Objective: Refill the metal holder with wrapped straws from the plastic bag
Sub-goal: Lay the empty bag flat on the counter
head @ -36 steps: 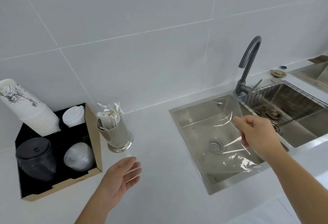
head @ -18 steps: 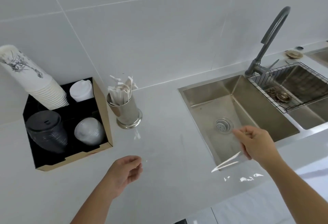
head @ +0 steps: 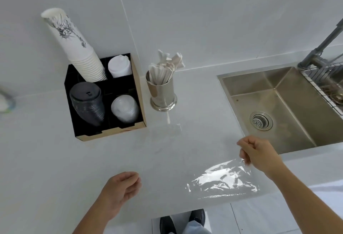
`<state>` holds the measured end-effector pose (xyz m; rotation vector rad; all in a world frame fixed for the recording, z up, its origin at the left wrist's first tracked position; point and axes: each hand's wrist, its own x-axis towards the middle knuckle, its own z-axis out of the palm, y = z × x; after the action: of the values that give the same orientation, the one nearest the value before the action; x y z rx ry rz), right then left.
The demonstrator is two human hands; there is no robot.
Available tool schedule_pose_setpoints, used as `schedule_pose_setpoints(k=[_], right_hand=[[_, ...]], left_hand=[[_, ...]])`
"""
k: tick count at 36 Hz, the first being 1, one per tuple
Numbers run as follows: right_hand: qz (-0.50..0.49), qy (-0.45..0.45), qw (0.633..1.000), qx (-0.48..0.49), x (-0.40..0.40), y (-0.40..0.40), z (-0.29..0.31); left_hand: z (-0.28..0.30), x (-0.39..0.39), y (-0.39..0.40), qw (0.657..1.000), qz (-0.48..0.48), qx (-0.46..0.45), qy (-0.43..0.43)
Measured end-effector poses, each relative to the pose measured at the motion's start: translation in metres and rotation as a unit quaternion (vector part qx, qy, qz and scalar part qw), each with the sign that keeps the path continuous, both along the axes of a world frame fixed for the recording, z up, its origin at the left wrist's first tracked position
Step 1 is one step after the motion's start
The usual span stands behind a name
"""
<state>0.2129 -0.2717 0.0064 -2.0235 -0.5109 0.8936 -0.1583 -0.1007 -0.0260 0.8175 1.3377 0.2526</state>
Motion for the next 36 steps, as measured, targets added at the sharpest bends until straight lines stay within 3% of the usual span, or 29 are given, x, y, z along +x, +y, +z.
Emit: schedule_pose_setpoints(k=[13,18,29,33,36], right_hand=[[0.04,0.047,0.997,-0.045,-0.059,0.029,-0.023],[0.055,0.055,0.996,-0.043,-0.081,0.043,-0.025],[0.072,0.209,0.975,-0.019,-0.135,0.044,-0.04],[0.045,0.179,0.983,-0.023,-0.151,0.04,-0.046],[0.03,0.113,0.992,-0.046,-0.161,0.039,-0.055]], left_hand=[[-0.012,-0.067,-0.012,0.996,0.078,-0.032,0.024],[-0.013,-0.082,-0.009,0.994,0.097,0.012,0.057],[-0.025,-0.123,-0.005,0.979,0.155,0.094,0.096],[-0.03,-0.134,-0.002,0.974,0.176,0.093,0.111],[-0.029,-0.14,0.002,0.959,0.137,0.152,0.197]])
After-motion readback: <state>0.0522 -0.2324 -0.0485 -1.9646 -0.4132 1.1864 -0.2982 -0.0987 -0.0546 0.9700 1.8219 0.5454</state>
